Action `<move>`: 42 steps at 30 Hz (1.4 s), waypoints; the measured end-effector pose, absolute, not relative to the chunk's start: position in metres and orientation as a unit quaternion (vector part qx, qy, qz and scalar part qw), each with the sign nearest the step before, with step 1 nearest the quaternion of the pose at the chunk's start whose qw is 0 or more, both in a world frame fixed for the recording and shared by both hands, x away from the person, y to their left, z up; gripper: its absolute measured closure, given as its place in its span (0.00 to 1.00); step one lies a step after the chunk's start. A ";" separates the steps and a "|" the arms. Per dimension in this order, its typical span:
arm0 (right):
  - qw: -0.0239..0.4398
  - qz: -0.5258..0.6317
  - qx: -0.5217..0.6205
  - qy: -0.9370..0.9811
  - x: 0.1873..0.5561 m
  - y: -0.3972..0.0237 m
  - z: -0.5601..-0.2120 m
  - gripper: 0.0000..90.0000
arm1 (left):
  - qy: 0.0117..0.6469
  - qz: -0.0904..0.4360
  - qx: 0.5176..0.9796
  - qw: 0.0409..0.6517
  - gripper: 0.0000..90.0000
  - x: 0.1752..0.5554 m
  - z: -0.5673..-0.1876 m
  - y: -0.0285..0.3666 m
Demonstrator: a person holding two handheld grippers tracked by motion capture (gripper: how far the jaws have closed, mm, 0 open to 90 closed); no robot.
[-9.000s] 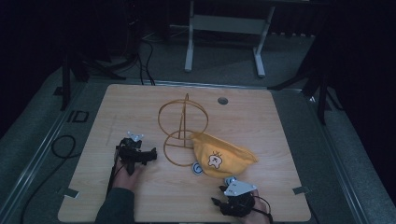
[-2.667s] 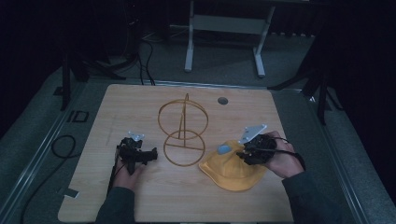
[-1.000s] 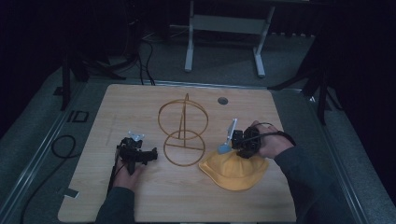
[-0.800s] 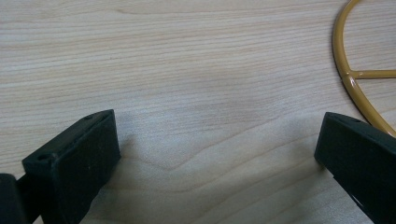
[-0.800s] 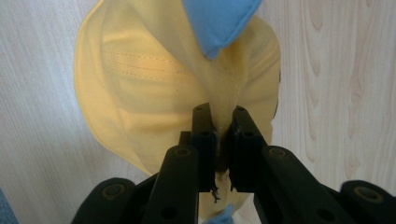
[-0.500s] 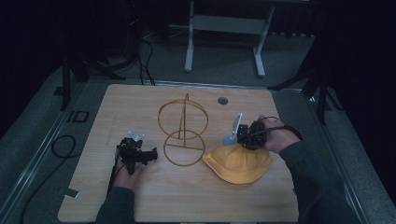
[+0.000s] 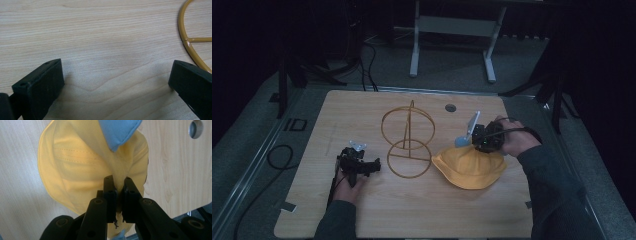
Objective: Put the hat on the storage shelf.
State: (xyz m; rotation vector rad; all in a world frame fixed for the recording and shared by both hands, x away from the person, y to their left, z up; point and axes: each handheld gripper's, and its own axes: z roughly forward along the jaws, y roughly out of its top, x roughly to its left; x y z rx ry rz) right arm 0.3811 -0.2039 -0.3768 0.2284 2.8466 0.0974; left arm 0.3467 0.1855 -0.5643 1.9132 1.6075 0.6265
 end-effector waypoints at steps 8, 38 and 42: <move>0.142 0.045 0.094 0.984 0.389 -0.214 -0.366 0.93 | 0.599 0.234 0.713 0.279 0.00 0.347 -0.564 0.185; 0.150 0.050 0.105 0.982 0.402 -0.230 -0.337 0.93 | 0.600 0.234 0.713 0.278 0.00 0.347 -0.564 0.185; 0.155 0.057 0.111 0.980 0.403 -0.232 -0.330 0.93 | 0.600 0.234 0.713 0.278 0.00 0.347 -0.564 0.185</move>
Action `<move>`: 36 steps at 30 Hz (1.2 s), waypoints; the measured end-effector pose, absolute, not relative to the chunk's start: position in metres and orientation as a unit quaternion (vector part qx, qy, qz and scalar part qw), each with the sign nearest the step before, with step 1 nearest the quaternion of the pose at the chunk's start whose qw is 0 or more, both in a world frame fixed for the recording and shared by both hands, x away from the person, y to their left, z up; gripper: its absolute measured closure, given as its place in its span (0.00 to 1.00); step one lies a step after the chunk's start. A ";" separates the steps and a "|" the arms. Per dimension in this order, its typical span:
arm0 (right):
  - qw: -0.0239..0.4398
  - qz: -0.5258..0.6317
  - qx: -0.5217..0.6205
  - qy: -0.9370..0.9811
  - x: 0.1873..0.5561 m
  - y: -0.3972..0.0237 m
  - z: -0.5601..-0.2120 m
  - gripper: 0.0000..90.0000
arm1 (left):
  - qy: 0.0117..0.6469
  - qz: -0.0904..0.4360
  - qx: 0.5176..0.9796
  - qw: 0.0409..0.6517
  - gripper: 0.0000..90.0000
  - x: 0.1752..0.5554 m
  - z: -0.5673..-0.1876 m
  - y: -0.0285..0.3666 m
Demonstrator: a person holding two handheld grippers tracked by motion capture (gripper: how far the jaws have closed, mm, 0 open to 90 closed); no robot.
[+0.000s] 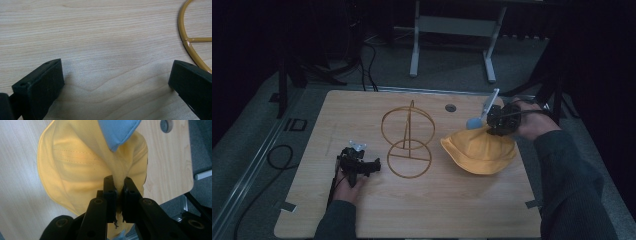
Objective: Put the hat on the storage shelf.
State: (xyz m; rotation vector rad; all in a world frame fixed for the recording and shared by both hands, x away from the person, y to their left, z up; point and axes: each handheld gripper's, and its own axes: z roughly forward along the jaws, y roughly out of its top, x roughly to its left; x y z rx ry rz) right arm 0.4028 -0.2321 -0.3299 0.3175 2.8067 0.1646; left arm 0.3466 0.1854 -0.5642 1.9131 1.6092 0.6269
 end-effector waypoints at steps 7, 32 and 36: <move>0.165 0.061 0.118 0.977 0.404 -0.237 -0.321 0.93 | 0.600 0.234 0.713 0.278 0.00 0.347 -0.564 0.185; 0.189 0.108 0.134 0.967 0.401 -0.251 -0.293 0.93 | 0.600 0.233 0.713 0.278 0.00 0.347 -0.564 0.185; 0.191 0.118 0.135 0.965 0.401 -0.251 -0.291 0.93 | 0.599 0.233 0.714 0.278 0.00 0.347 -0.564 0.186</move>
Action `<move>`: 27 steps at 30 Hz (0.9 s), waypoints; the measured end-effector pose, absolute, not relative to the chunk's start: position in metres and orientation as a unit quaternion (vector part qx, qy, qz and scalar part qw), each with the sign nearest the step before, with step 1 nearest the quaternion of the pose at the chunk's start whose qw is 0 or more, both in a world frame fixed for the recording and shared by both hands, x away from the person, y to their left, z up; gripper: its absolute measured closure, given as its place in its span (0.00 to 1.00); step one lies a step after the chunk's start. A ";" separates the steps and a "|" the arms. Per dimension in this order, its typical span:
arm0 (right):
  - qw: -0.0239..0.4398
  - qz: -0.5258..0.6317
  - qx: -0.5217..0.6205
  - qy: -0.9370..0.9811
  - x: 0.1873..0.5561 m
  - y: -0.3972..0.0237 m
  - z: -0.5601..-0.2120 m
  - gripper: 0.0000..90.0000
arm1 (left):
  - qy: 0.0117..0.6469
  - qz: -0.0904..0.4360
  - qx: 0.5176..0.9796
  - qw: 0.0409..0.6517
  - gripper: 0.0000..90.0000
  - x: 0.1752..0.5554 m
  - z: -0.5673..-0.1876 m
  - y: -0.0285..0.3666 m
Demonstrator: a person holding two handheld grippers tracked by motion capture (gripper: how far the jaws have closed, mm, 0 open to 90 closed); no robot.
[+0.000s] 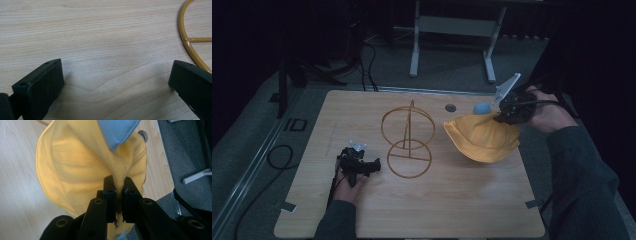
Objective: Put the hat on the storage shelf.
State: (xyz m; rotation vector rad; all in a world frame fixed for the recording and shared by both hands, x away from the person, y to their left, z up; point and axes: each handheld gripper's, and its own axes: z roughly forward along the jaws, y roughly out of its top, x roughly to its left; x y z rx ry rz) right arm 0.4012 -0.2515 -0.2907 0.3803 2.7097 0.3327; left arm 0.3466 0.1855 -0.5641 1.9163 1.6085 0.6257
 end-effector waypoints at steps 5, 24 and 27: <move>0.190 0.120 0.134 0.965 0.401 -0.250 -0.288 0.93 | 0.600 0.233 0.713 0.278 0.00 0.347 -0.564 0.185; 0.204 0.152 0.127 0.959 0.397 -0.246 -0.270 0.93 | 0.600 0.233 0.713 0.278 0.00 0.347 -0.564 0.185; 0.205 0.156 0.125 0.958 0.396 -0.245 -0.267 0.93 | 0.600 0.234 0.713 0.278 0.00 0.347 -0.564 0.185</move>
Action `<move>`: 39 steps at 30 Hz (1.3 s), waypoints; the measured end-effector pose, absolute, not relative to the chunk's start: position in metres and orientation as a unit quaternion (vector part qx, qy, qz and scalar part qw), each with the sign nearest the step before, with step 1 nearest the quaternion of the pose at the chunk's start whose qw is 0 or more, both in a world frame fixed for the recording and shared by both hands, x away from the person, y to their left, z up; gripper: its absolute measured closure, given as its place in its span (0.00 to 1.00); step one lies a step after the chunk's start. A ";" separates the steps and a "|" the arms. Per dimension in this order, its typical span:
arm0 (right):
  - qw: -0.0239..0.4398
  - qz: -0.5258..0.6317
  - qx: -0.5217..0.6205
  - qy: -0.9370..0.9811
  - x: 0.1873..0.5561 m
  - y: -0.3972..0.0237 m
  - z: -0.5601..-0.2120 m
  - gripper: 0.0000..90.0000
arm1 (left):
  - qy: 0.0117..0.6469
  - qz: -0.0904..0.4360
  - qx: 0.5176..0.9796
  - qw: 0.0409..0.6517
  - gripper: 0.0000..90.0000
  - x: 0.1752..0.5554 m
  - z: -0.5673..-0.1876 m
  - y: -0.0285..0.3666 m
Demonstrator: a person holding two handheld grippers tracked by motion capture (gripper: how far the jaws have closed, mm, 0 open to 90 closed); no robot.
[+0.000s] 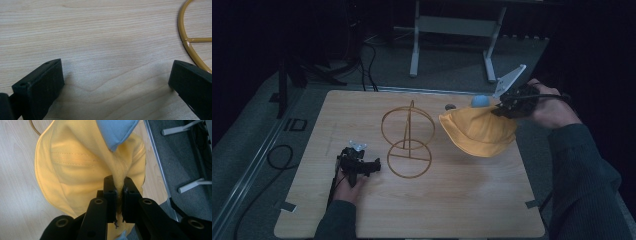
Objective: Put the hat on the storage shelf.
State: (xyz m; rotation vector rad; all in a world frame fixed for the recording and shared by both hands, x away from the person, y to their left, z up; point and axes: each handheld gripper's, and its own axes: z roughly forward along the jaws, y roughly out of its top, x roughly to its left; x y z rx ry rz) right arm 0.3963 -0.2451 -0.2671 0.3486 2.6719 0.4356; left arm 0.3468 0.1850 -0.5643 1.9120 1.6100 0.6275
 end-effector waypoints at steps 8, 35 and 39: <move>0.209 0.170 0.121 0.955 0.395 -0.243 -0.257 0.93 | 0.600 0.234 0.713 0.278 0.00 0.347 -0.564 0.185; 0.215 0.211 0.116 0.947 0.392 -0.239 -0.242 0.93 | 0.600 0.234 0.712 0.280 0.00 0.347 -0.564 0.185; 0.218 0.214 0.114 0.945 0.392 -0.237 -0.241 0.93 | 0.600 0.234 0.712 0.280 0.00 0.347 -0.564 0.185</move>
